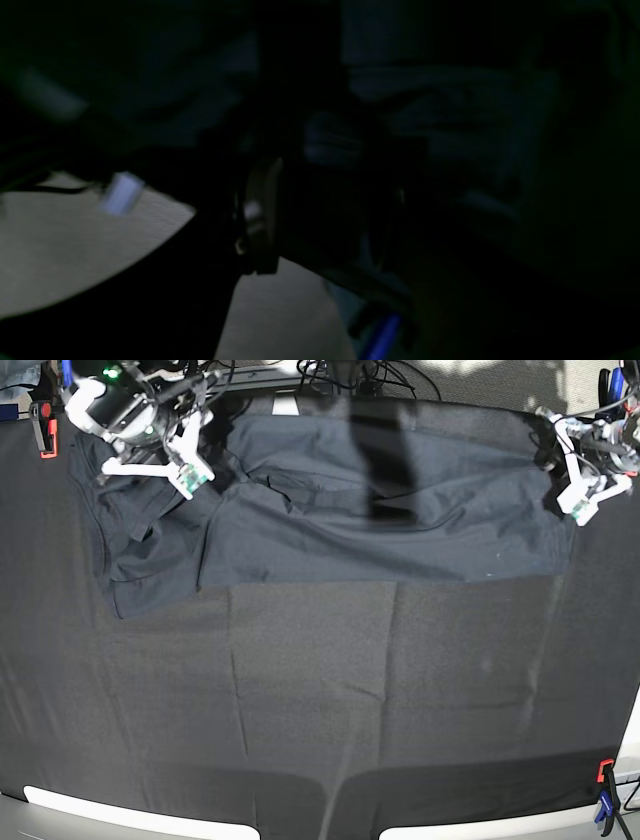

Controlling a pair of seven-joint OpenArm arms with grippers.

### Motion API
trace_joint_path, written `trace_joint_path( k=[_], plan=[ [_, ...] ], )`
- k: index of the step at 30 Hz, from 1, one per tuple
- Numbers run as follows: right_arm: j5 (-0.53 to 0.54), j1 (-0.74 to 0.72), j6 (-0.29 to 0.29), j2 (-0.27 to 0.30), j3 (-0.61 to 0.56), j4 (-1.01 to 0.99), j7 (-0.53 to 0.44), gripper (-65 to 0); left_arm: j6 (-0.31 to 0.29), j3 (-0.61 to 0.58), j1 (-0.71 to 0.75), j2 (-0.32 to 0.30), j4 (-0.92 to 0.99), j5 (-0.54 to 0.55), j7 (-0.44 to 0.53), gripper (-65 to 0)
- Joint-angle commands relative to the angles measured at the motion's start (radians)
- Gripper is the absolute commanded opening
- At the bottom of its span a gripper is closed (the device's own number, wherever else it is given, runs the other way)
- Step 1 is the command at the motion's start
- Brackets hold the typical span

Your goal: Layout the t-shirt on the table in an organized manner, then fold the t-shirt properly

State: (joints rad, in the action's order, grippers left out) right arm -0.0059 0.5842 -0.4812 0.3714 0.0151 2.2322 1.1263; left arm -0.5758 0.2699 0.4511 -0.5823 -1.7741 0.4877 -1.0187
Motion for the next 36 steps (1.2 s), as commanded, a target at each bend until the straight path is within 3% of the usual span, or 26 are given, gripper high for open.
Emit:
trace_joint_path(
  k=[1,4,7,11,13,15,17,20,23,26,29,34,36],
  plan=[
    [-0.009,0.000,0.021,0.008,0.004,0.018,-0.008,-39.4,0.031,0.010,-0.003,-0.020,-0.014,-0.043,0.027,-51.9],
    [-0.017,0.000,0.029,0.008,0.004,0.019,-0.036,-39.4,0.115,0.010,-0.004,-0.019,-0.014,-0.148,0.079,-51.9],
    [0.029,0.000,0.042,0.008,0.004,0.036,-0.131,-39.4,0.161,0.010,-0.005,-0.019,-0.028,-0.202,0.087,-51.9],
    [0.139,-0.004,0.053,0.008,0.004,0.047,-0.283,-39.4,0.345,0.010,-0.005,-0.019,-0.126,-0.299,0.188,-51.9],
    [0.178,-0.016,0.052,0.008,0.004,0.047,-0.299,-39.4,0.446,0.010,-0.005,-0.019,-0.204,-0.367,0.225,-51.9],
    [0.198,-0.026,0.052,0.008,0.004,0.047,-0.290,-39.4,0.500,0.010,-0.005,-0.019,-0.286,-0.420,0.227,-51.9],
    [0.197,-0.028,0.052,0.008,0.004,0.047,-0.293,-39.4,0.502,0.010,-0.004,-0.019,-0.353,-0.413,0.227,-51.9],
    [0.197,-0.040,0.069,0.007,0.004,0.047,-0.302,-39.4,0.497,0.010,-0.004,-0.016,-0.399,-0.232,0.240,-51.9],
    [0.197,-0.064,0.118,-0.004,0.004,0.045,-0.301,-39.4,0.414,0.010,-0.004,0.017,-0.373,-0.084,0.309,-52.5],
    [0.193,-0.077,0.117,-0.037,0.004,0.022,-0.309,-39.4,0.360,0.010,-0.008,0.085,-0.297,-0.085,0.358,-52.5],
    [0.189,-0.093,0.117,-0.071,0.004,-0.039,-0.320,-39.4,0.306,0.010,-0.008,0.144,-0.208,-0.066,0.341,-52.5],
    [0.184,-0.146,0.116,-0.101,0.004,-0.188,-0.326,-39.4,0.155,0.010,-0.008,0.208,-0.104,0.052,0.351,-52.5],
    [0.152,-0.157,0.116,-0.100,0.005,-0.240,-0.324,-39.4,0.148,0.010,-0.008,0.226,-0.053,0.053,0.365,-52.5]
  ],
)
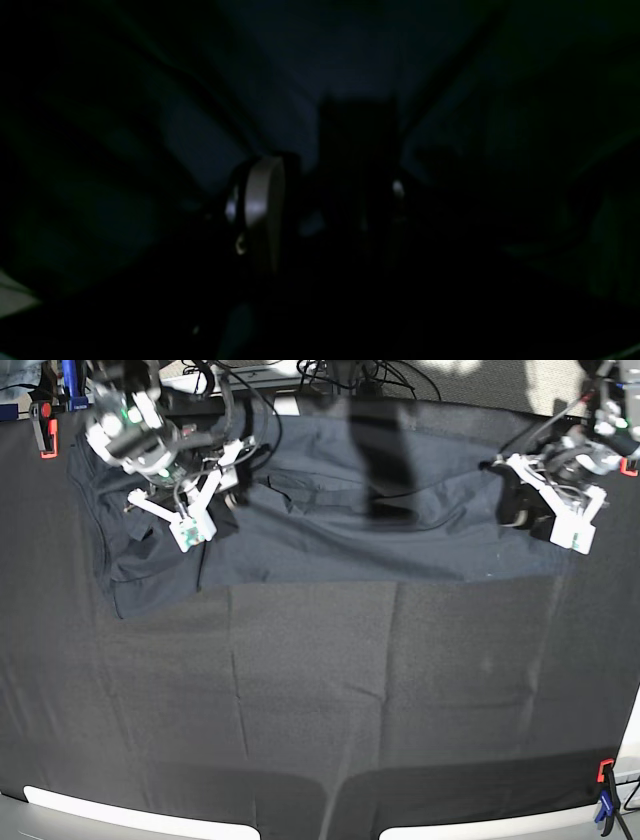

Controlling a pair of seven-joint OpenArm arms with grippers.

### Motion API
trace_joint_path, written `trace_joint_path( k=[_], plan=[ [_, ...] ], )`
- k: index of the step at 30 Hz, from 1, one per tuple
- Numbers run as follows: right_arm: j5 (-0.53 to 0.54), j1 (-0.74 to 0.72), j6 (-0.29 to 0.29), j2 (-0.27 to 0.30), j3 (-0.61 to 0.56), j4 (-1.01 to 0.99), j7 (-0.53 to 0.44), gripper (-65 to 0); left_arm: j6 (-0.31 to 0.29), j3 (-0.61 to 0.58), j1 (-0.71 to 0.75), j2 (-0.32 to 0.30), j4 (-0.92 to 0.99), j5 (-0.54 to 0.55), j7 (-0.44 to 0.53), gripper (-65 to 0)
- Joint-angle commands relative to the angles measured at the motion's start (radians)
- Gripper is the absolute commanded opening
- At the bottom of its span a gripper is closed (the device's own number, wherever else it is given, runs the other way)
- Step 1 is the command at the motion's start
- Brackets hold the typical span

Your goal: Layout the t-shirt on the table in an organized manner, then fold the t-shirt properly

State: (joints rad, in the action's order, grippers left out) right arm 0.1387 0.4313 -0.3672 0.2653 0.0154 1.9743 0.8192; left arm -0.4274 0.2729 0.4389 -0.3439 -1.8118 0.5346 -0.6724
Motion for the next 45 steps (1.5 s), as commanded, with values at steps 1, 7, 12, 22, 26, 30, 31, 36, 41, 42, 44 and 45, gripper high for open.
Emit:
trace_joint_path(
  k=[1,7,12,22,26,30,31,36,41,42,44,45],
  plan=[
    [-0.016,-0.004,0.002,0.006,0.004,0.000,-0.017,-39.4,0.000,0.007,0.004,-0.007,0.018,0.006,0.020,-52.5],
    [-0.155,0.004,0.002,0.018,0.008,-0.021,0.008,-39.4,-0.038,0.007,-0.064,-0.006,0.268,-0.070,0.027,-52.5],
    [-0.192,0.004,0.002,0.041,0.085,-0.022,0.006,-39.4,-0.037,0.007,-0.135,-0.021,0.416,-0.155,0.025,-52.5],
    [-0.079,-0.002,0.002,0.114,0.207,-0.182,-0.042,-39.5,-0.037,0.007,-0.142,-0.163,0.418,-0.092,-0.062,-52.5],
    [-0.079,-0.028,0.008,0.114,0.207,-0.254,-0.060,-39.5,-0.038,0.007,-0.142,-0.196,0.418,-0.081,-0.071,-52.5],
    [-0.079,-0.084,0.009,0.114,0.207,-0.297,-0.054,-39.5,-0.038,0.007,-0.143,-0.231,0.418,-0.081,-0.067,-52.5],
    [-0.079,-0.097,0.008,0.114,0.207,-0.297,-0.053,-39.5,-0.038,0.007,-0.143,-0.243,0.418,-0.079,-0.068,-52.5],
    [-0.079,-0.150,0.008,0.114,0.207,-0.296,-0.052,-39.5,-0.037,0.007,-0.143,-0.309,0.364,-0.022,-0.107,-52.5],
    [-0.075,-0.157,0.008,0.114,0.207,-0.271,-0.049,-39.5,-0.037,0.007,-0.143,-0.338,0.229,0.062,-0.151,-52.4],
    [-0.075,-0.156,0.008,0.114,0.207,-0.257,-0.049,-39.5,-0.037,0.007,-0.142,-0.338,0.206,0.061,-0.150,-52.4],
    [-0.075,-0.156,0.008,0.114,0.207,-0.218,-0.047,-39.5,-0.036,0.007,-0.143,-0.338,0.169,0.061,-0.150,-50.5],
    [-0.075,-0.157,0.008,0.114,0.207,-0.194,-0.043,-39.5,-0.029,0.007,-0.143,-0.338,0.155,0.061,-0.150,-47.9]
  ],
)
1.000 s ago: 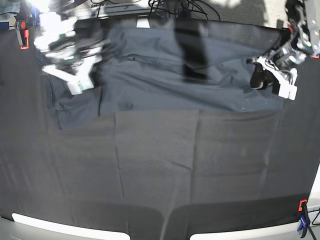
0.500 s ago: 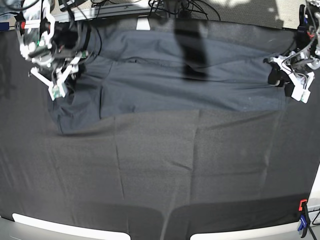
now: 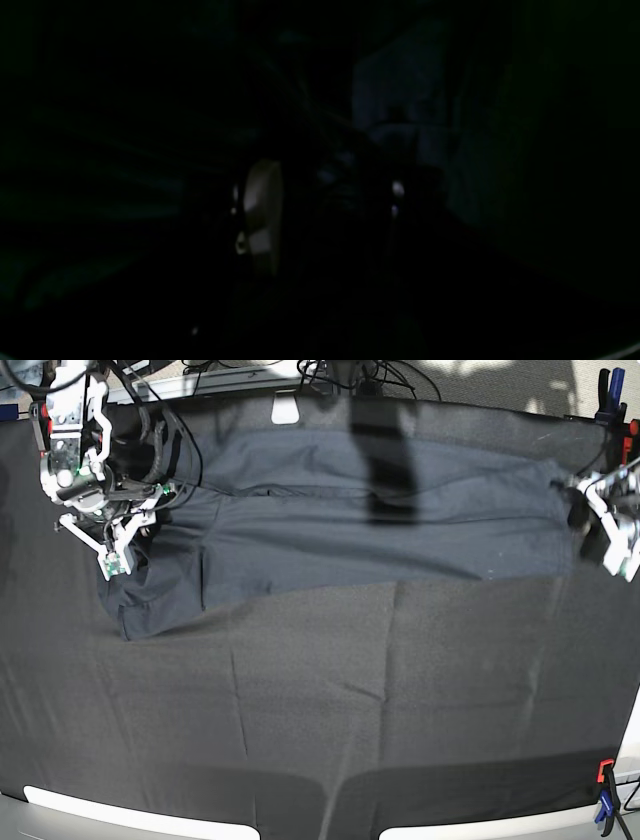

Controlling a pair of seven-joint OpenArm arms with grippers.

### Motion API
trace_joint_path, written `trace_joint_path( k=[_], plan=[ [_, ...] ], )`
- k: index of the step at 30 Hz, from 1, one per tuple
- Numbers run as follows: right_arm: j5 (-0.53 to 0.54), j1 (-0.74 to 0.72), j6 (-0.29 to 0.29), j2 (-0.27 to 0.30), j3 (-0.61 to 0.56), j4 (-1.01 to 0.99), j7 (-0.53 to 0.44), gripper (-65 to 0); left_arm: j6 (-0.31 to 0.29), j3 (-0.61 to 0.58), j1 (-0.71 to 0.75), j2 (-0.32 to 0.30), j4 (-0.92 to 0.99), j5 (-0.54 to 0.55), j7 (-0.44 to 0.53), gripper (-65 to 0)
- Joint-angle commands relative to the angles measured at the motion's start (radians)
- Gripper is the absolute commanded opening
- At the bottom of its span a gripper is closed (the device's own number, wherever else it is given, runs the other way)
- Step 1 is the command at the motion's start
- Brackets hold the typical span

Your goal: Layout the t-shirt on the table in an organized manner, then fold the t-shirt properly

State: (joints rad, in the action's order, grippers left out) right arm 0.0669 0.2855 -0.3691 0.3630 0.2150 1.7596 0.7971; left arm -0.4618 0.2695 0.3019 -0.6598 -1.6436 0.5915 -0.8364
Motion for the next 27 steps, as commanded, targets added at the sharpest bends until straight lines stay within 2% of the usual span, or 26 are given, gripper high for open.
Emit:
trace_joint_path(
  k=[1,3,6,11,15,19,24,27],
  plan=[
    [-0.003,-0.011,0.010,0.016,0.008,0.050,-0.013,-39.5,0.005,0.010,-0.005,-0.023,-0.023,0.004,0.007,-44.8],
    [-0.003,-0.011,0.010,0.016,0.008,0.114,0.012,-39.5,0.005,0.010,-0.006,-0.023,-0.027,0.004,-0.033,-40.7],
    [-0.003,-0.011,0.010,0.016,0.008,0.210,0.040,-39.5,0.005,0.010,-0.005,-0.023,-0.016,0.000,-0.069,-39.4],
    [-0.002,-0.009,0.010,0.016,0.008,0.364,0.116,-39.5,0.006,0.011,-0.009,-0.023,0.055,-0.007,-0.003,-39.4],
    [0.013,0.021,0.009,0.016,0.008,0.438,0.140,-39.5,0.008,0.013,-0.043,-0.023,0.154,0.137,-0.019,-39.4],
    [0.023,0.066,0.006,0.016,0.008,0.448,0.140,-39.5,0.001,0.027,-0.087,-0.028,0.192,0.251,-0.099,-39.4],
    [0.023,0.098,0.006,0.016,0.008,0.448,0.138,-39.5,0.001,0.118,-0.106,-0.028,0.192,0.274,-0.105,-39.4],
    [0.023,0.098,0.006,0.016,0.008,0.448,0.139,-39.5,0.002,0.195,-0.108,-0.028,0.192,0.274,-0.074,-39.4]
  ],
)
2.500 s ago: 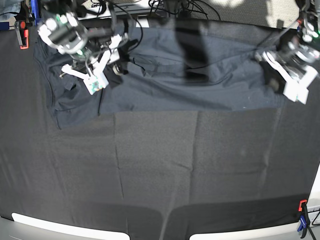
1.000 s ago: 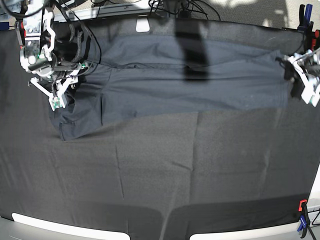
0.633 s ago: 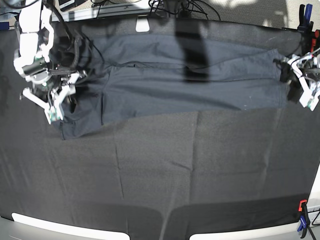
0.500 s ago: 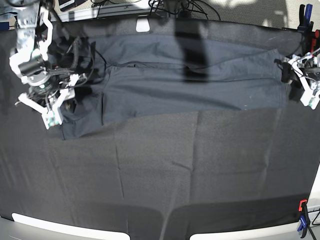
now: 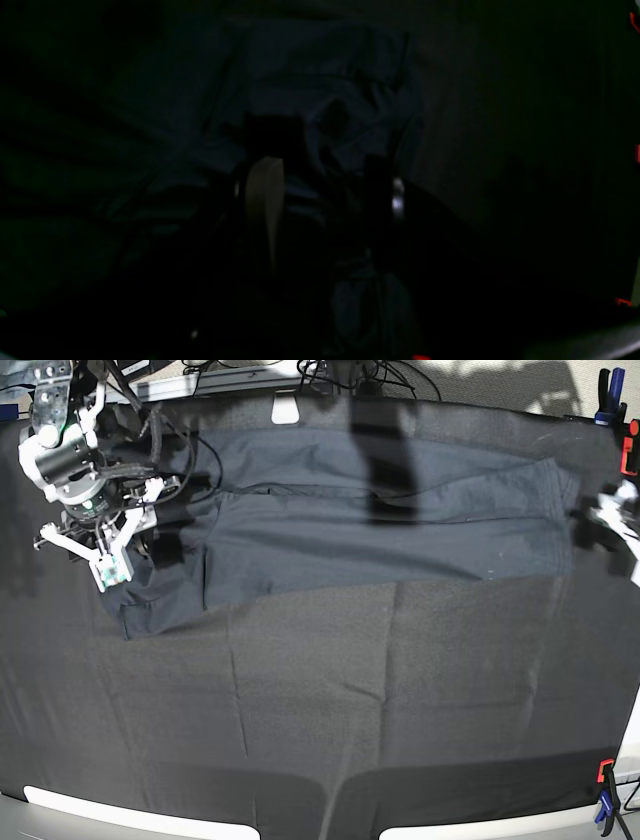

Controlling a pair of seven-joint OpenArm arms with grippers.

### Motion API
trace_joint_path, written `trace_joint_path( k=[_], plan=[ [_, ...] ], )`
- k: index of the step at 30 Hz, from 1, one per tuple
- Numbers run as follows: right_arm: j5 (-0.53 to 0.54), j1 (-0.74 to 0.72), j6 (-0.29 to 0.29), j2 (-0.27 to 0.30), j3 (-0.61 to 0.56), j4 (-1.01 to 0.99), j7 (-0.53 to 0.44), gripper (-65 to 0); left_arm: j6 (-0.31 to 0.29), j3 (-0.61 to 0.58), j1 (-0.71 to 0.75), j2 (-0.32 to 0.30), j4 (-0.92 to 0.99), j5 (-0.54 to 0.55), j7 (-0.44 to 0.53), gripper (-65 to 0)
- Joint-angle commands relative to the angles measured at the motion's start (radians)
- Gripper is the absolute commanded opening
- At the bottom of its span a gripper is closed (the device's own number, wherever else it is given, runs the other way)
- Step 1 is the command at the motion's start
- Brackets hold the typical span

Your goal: Layout the t-shirt on the table in an organized manner, then fold the t-shirt properly

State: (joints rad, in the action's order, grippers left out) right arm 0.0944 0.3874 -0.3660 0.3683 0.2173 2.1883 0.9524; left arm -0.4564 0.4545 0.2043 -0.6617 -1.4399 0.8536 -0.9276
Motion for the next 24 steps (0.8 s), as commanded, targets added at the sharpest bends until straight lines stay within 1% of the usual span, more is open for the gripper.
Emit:
trace_joint_path(
  k=[1,2,3,4,7,8,9,12,14,16,18,21,22,24],
  plan=[
    [-0.004,-0.004,0.003,0.011,0.005,0.020,-0.016,-39.5,-0.004,0.035,-0.011,-0.026,-0.012,0.012,0.019,-39.4],
    [-0.005,-0.004,0.003,0.011,0.005,0.020,-0.016,-39.5,-0.004,0.057,-0.011,-0.026,-0.012,0.012,0.019,-39.3],
    [-0.004,-0.004,0.003,0.011,0.005,0.020,-0.016,-39.5,-0.004,0.079,-0.011,-0.026,-0.012,0.012,0.019,-37.7],
    [-0.004,-0.004,0.003,0.011,0.005,0.020,-0.016,-39.5,-0.005,0.095,-0.010,-0.026,-0.012,0.011,0.019,-34.6],
    [-0.004,-0.004,0.004,0.011,0.005,0.020,-0.016,-39.5,-0.020,0.114,-0.010,-0.031,-0.012,0.011,0.024,-21.1],
    [-0.004,-0.004,0.004,0.011,0.005,0.020,-0.016,-39.5,-0.036,0.114,-0.010,-0.033,-0.012,0.010,0.023,-19.4],
    [-0.004,-0.004,0.004,0.011,0.005,0.020,-0.016,-39.5,-0.049,0.114,-0.011,-0.037,-0.012,0.006,0.023,-19.5],
    [-0.004,-0.004,0.004,0.011,0.005,0.020,-0.013,-39.5,-0.049,0.114,-0.011,-0.038,-0.012,-0.026,0.014,-19.5],
    [-0.004,-0.004,0.003,0.011,0.005,0.020,-0.007,-39.5,-0.049,0.114,-0.010,-0.037,-0.012,0.002,-0.026,-19.5],
    [0.001,-0.004,0.003,0.011,0.005,0.020,0.000,-39.5,-0.050,0.114,-0.010,-0.037,-0.011,0.063,-0.075,-19.9],
    [0.044,-0.004,-0.002,0.011,0.005,0.020,0.001,-39.5,-0.059,0.114,-0.010,-0.037,-0.006,0.111,-0.102,-19.9],
    [0.156,-0.004,-0.009,0.011,0.005,0.020,0.008,-39.5,-0.076,0.114,-0.011,-0.037,0.031,0.185,-0.117,-19.9],
    [0.196,-0.004,-0.023,0.011,0.005,0.020,0.010,-39.5,-0.085,0.114,-0.011,-0.037,0.050,0.215,-0.129,-19.9],
    [0.269,-0.004,-0.082,0.011,0.005,0.020,0.014,-39.5,-0.132,0.114,-0.011,-0.037,0.099,0.282,-0.175,-19.9]
  ],
)
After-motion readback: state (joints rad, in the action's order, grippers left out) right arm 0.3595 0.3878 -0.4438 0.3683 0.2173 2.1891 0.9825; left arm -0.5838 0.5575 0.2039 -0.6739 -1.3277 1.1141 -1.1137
